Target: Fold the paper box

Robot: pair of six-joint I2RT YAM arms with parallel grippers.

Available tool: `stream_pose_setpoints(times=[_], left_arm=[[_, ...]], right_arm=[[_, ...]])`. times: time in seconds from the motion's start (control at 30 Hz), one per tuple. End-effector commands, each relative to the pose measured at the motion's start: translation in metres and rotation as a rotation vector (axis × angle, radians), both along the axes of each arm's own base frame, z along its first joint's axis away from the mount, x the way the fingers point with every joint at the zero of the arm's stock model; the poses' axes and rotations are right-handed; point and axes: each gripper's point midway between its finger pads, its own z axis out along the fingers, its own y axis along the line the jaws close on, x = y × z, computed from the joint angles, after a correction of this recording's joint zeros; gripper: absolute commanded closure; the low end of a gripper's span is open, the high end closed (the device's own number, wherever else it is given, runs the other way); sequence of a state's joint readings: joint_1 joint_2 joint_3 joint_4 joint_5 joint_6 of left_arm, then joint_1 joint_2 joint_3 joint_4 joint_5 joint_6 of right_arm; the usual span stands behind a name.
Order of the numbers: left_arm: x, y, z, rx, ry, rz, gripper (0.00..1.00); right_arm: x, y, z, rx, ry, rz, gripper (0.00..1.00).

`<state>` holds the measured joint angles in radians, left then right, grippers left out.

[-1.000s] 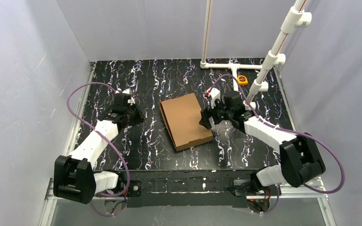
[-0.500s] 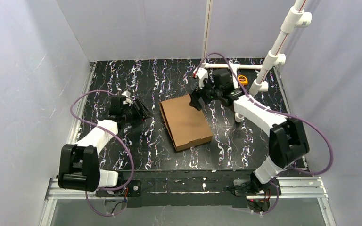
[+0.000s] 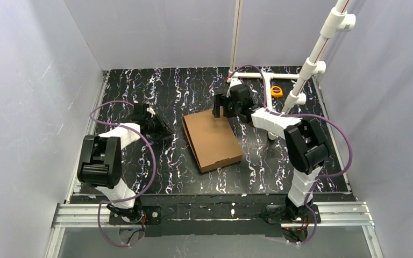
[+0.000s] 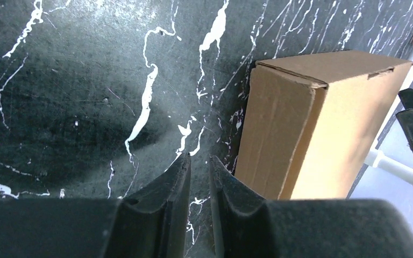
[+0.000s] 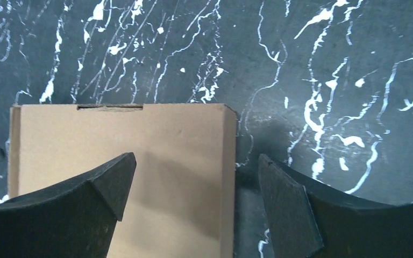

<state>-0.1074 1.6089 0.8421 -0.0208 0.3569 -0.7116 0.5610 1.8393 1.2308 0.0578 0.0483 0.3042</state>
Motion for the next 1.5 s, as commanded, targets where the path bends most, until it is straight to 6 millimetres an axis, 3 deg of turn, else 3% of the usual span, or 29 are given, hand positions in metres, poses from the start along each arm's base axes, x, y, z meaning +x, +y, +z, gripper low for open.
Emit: stream_pose_setpoints(times=[0.0, 0.2, 0.4, 0.6, 0.7, 0.8, 0.87, 0.93, 1.0, 1.07, 1.13, 1.23, 1.33, 1.37, 1.47], left_arm=[[0.012, -0.002, 0.005, -0.011, -0.015, -0.011, 0.83], [0.011, -0.002, -0.003, -0.008, -0.001, -0.025, 0.91], [0.010, 0.003, -0.002, 0.009, 0.004, -0.015, 0.94], [-0.006, 0.023, -0.012, 0.113, 0.085, 0.051, 1.00], [0.003, 0.026, -0.009, 0.126, 0.085, 0.079, 1.00], [0.030, -0.006, 0.004, 0.027, 0.057, 0.006, 1.00], [0.056, -0.044, 0.026, -0.029, -0.006, -0.101, 1.00], [0.070, -0.077, 0.041, -0.044, -0.040, -0.195, 1.00], [0.071, -0.098, 0.047, -0.020, -0.046, -0.264, 1.00], [0.065, -0.104, 0.045, 0.004, -0.037, -0.286, 1.00], [0.056, -0.094, 0.040, 0.044, -0.022, -0.265, 1.00], [0.042, -0.048, 0.040, 0.232, -0.007, -0.164, 1.00], [0.037, 0.001, 0.059, 0.327, -0.061, -0.036, 1.00], [0.034, 0.013, 0.072, 0.319, -0.095, -0.004, 1.00], [0.020, 0.039, 0.086, 0.311, -0.137, 0.039, 1.00]], right_arm=[[0.007, 0.018, 0.009, 0.149, 0.005, -0.036, 0.10], [-0.009, 0.027, -0.011, 0.211, 0.081, 0.028, 0.19], [-0.014, 0.031, -0.017, 0.228, 0.103, 0.065, 0.27], [-0.015, 0.032, -0.018, 0.229, 0.105, 0.076, 0.31], [-0.017, 0.034, -0.022, 0.225, 0.115, 0.090, 0.34], [-0.020, 0.037, -0.024, 0.227, 0.125, 0.108, 0.35], [-0.022, 0.040, -0.025, 0.222, 0.129, 0.121, 0.35], [-0.024, 0.041, -0.025, 0.217, 0.130, 0.133, 0.35], [-0.025, 0.041, -0.025, 0.215, 0.129, 0.138, 0.35], [-0.026, 0.040, -0.025, 0.207, 0.125, 0.141, 0.35], [-0.026, 0.039, -0.025, 0.203, 0.122, 0.142, 0.35], [-0.023, 0.038, -0.024, 0.189, 0.114, 0.134, 0.34], [-0.022, 0.037, -0.024, 0.183, 0.110, 0.132, 0.33], [-0.022, 0.037, -0.024, 0.183, 0.110, 0.133, 0.33], [-0.022, 0.037, -0.026, 0.180, 0.114, 0.136, 0.33]])
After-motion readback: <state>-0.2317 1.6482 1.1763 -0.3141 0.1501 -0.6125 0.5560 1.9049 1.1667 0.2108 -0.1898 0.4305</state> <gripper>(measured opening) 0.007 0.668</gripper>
